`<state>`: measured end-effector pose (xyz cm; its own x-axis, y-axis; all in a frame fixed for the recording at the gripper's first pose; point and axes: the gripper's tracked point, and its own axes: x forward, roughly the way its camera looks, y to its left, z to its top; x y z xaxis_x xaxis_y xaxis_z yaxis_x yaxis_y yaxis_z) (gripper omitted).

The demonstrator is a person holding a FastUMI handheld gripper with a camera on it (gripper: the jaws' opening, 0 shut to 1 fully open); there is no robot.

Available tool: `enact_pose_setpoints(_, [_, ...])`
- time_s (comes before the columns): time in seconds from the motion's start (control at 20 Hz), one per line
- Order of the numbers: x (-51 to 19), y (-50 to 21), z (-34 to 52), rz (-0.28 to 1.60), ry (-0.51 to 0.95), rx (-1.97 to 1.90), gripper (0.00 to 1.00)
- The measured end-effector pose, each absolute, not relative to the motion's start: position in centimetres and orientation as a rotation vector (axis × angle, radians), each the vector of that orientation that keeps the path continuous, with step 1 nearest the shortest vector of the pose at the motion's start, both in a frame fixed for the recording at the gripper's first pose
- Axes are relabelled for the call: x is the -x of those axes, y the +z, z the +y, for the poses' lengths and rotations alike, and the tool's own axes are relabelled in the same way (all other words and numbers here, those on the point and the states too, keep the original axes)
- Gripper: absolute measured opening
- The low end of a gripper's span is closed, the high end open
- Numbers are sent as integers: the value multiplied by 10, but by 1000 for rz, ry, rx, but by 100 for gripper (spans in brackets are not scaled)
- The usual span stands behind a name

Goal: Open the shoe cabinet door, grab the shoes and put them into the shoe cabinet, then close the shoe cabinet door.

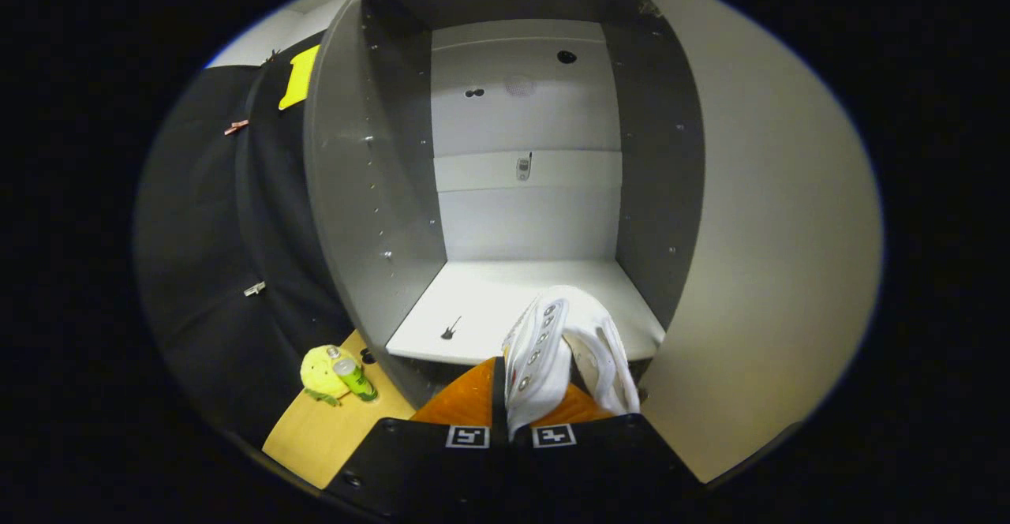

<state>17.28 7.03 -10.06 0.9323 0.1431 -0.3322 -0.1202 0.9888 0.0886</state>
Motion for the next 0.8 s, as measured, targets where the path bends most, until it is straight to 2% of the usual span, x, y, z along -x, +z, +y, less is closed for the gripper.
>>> enact_pose_setpoints(0.35, [-285,-109,87,346,135,15,5])
enact_pose_setpoints(0.8, [-366,-141,104,366,113,152,5])
